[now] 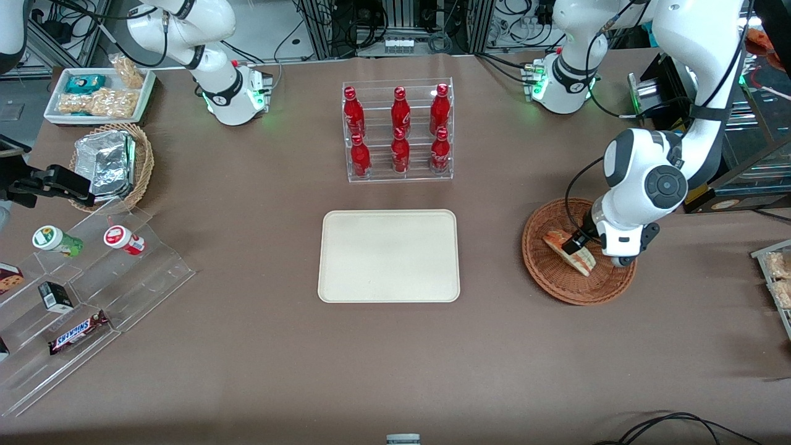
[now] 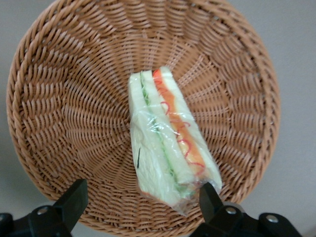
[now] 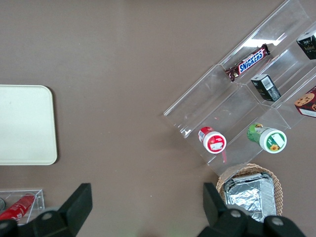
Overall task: Place sandwich from basket to tray
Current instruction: 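Close the left gripper on the sandwich and lift it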
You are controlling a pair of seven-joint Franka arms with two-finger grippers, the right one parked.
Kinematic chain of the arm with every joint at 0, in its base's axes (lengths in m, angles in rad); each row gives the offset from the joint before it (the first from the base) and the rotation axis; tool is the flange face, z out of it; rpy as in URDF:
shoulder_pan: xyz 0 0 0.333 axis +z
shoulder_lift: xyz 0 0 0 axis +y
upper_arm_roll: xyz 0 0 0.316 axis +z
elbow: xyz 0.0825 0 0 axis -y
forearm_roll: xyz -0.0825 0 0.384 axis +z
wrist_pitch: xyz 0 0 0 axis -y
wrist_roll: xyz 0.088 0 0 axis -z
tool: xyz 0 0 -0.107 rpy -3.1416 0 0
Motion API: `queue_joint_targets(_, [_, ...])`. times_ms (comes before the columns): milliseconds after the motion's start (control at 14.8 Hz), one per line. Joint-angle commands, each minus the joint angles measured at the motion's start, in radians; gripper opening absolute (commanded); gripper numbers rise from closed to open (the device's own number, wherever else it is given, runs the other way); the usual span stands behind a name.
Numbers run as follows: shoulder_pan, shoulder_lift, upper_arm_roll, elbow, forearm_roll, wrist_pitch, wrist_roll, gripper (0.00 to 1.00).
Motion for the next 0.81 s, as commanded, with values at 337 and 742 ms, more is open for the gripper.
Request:
queue_joint_targets(337, [-0.028,0.010,0.004,0.084,0.012,-0.052,-0.126,1.00])
queue_joint_targets(742, [-0.025,0.110,0.005,0.078,0.020,0.045,-0.112,1.00])
